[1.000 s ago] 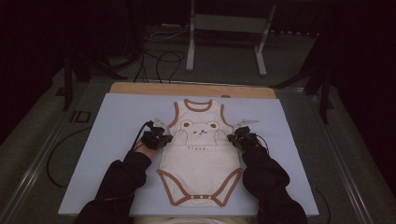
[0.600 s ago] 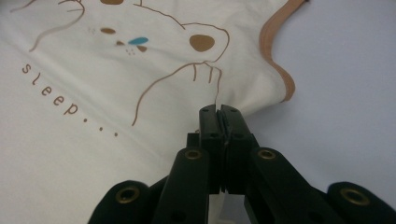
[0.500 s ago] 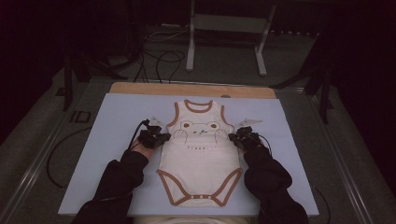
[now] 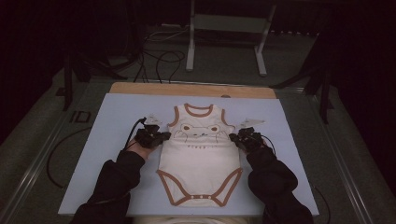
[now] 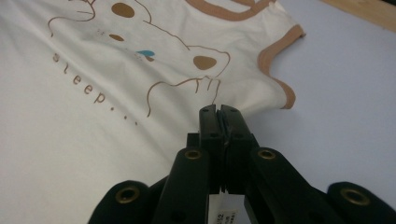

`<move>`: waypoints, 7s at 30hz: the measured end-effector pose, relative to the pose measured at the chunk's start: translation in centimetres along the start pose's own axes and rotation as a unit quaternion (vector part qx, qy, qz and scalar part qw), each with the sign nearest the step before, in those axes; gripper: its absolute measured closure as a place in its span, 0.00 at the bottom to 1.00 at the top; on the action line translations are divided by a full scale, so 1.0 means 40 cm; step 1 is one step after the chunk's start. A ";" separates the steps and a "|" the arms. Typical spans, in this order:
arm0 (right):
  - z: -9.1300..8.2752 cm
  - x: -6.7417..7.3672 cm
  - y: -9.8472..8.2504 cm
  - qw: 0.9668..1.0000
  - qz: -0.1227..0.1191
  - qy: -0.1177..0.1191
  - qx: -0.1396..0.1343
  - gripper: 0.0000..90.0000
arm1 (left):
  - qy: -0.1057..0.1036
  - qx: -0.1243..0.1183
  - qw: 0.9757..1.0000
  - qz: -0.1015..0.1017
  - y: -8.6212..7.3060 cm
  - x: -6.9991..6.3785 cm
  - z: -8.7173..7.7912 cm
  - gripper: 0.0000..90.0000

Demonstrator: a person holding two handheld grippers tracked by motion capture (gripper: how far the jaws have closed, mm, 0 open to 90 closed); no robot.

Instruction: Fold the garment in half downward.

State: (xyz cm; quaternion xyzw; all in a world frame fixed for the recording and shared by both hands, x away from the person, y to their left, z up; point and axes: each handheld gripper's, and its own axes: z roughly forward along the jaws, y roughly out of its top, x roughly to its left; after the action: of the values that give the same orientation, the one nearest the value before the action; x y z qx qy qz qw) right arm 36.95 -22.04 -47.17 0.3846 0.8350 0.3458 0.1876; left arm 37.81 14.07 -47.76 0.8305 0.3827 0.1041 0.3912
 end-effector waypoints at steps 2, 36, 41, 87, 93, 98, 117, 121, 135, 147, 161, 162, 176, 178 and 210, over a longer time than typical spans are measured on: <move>-0.014 0.004 0.004 1.000 -0.005 0.005 -0.001 0.99 | -0.004 0.000 1.000 -0.001 0.000 -0.003 -0.004 1.00; -0.210 0.142 -0.071 0.997 -0.074 0.034 -0.009 0.99 | -0.017 0.001 0.997 0.072 -0.109 -0.173 -0.166 1.00; -0.225 0.161 -0.093 0.996 -0.082 0.047 -0.004 0.99 | -0.028 0.001 0.997 0.078 -0.127 -0.192 -0.176 1.00; -0.234 0.223 -0.281 0.992 -0.033 0.105 0.055 0.99 | -0.051 0.038 0.996 0.062 -0.312 -0.315 -0.176 0.99; -0.222 0.226 -0.292 0.992 -0.036 0.099 0.068 0.99 | -0.053 0.050 0.996 0.061 -0.324 -0.313 -0.160 0.99; -0.211 0.230 -0.298 0.991 -0.046 0.096 0.082 0.98 | -0.057 0.049 0.995 0.060 -0.330 -0.311 -0.156 0.99; -0.212 0.222 -0.297 0.989 -0.025 0.133 0.062 0.44 | -0.073 0.029 0.994 0.077 -0.320 -0.313 -0.163 0.59; -0.218 0.218 -0.292 0.989 -0.017 0.141 0.051 0.33 | -0.068 0.015 0.995 0.071 -0.305 -0.308 -0.180 0.48; -0.249 0.193 -0.231 0.991 -0.030 0.131 0.006 0.15 | -0.090 0.033 0.989 0.109 -0.247 -0.299 -0.199 0.03; -0.272 0.162 -0.168 0.993 -0.041 0.105 -0.030 0.15 | -0.077 0.028 0.987 0.139 -0.180 -0.277 -0.205 0.00; -0.263 0.123 -0.088 0.992 -0.050 0.099 -0.060 0.15 | -0.072 0.013 0.986 0.150 -0.073 -0.212 -0.193 0.00; -0.257 0.112 -0.071 0.992 -0.051 0.100 -0.062 0.15 | -0.073 0.012 0.986 0.147 -0.063 -0.203 -0.191 0.00; -0.179 0.058 -0.003 0.991 -0.043 0.109 -0.061 0.13 | -0.090 0.019 0.984 0.153 -0.007 -0.183 -0.147 0.00; -0.165 0.055 0.001 0.991 -0.043 0.112 -0.057 0.12 | -0.092 0.020 0.984 0.153 -0.001 -0.184 -0.135 0.00; 0.066 0.006 -0.040 0.993 0.007 0.114 0.024 0.18 | -0.060 0.073 0.990 0.101 -0.038 -0.041 0.069 0.06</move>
State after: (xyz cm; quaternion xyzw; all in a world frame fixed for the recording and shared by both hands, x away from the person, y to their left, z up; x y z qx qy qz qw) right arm 37.51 -21.47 -50.14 0.3526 0.8567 0.3681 0.0792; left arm 37.15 11.94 -50.52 0.8960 0.2797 0.0647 0.3388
